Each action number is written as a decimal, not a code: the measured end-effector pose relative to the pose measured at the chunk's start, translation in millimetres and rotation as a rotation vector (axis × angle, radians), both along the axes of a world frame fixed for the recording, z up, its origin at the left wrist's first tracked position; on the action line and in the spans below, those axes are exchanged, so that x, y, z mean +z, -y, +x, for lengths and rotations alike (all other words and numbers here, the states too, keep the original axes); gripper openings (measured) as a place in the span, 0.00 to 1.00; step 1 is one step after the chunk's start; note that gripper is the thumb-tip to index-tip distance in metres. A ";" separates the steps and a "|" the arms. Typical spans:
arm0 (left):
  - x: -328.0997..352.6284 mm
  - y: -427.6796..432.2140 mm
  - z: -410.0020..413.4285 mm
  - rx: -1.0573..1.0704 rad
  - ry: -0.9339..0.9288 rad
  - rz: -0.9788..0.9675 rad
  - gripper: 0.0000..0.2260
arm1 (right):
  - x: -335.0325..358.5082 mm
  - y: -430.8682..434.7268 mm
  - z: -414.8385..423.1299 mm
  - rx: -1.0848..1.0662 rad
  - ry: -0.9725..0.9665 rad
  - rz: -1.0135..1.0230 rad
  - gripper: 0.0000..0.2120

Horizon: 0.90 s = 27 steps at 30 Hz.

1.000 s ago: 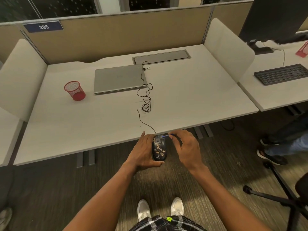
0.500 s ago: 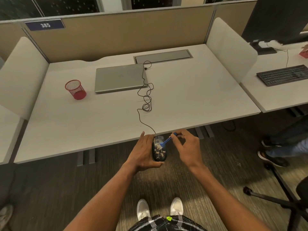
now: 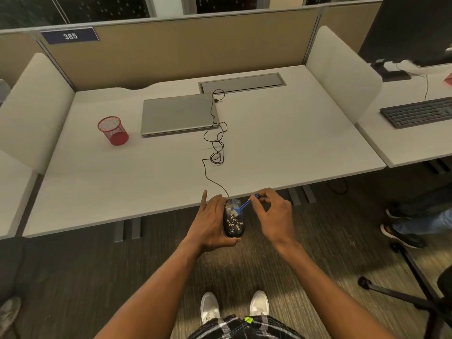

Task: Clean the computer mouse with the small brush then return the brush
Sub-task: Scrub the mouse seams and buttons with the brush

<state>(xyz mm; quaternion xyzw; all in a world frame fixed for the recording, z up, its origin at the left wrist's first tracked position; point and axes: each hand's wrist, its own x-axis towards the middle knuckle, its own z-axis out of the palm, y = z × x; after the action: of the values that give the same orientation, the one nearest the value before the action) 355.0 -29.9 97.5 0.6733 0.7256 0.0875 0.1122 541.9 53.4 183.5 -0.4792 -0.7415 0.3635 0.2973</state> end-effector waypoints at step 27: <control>2.1 -0.9 -3.9 0.017 0.007 -0.007 0.56 | 1.1 -5.3 -11.2 -0.003 -0.023 0.029 0.06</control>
<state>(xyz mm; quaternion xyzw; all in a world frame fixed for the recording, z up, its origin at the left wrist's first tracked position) 351.1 -29.0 99.7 0.6665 0.7311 0.0882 0.1165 530.8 58.7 184.6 -0.4717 -0.7424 0.3577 0.3136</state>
